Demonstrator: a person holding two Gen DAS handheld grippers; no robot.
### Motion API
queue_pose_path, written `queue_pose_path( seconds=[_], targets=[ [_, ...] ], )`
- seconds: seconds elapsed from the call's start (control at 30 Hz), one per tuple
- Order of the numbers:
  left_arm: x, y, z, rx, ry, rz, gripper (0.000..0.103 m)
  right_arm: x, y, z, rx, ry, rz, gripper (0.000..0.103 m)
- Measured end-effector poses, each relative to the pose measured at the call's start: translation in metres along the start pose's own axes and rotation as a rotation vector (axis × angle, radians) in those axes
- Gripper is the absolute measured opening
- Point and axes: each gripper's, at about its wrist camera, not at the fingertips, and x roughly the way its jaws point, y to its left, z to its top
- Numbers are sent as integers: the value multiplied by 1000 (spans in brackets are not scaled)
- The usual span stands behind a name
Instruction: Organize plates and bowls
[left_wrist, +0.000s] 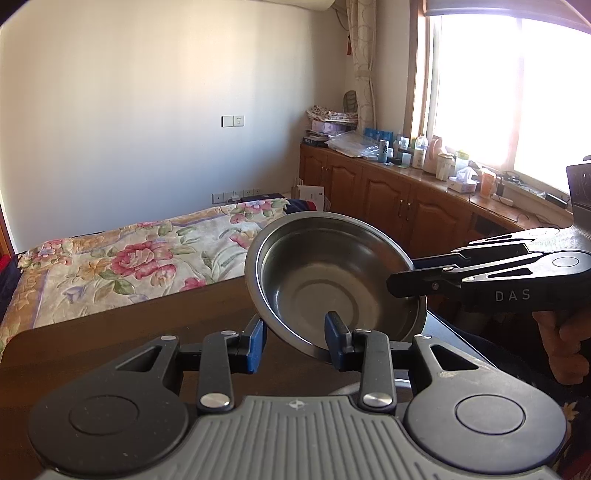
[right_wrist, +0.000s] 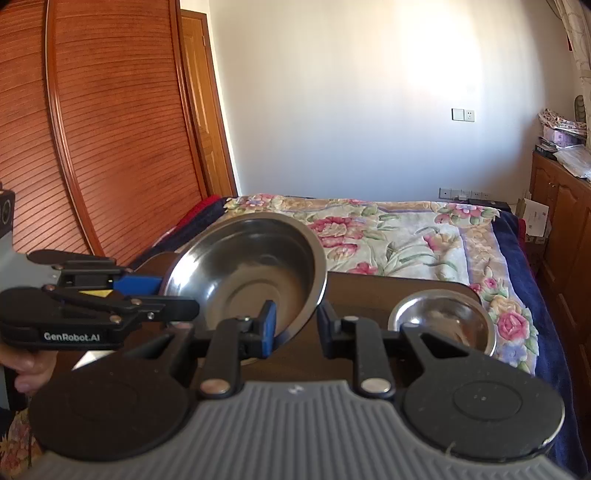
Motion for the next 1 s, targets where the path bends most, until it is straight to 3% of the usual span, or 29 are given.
queue_pose_path(
  seconds=[1.0],
  targets=[
    [-22,-18,-70,-26,63,-57,37,-21,14,-65,31,97,39,26]
  ],
)
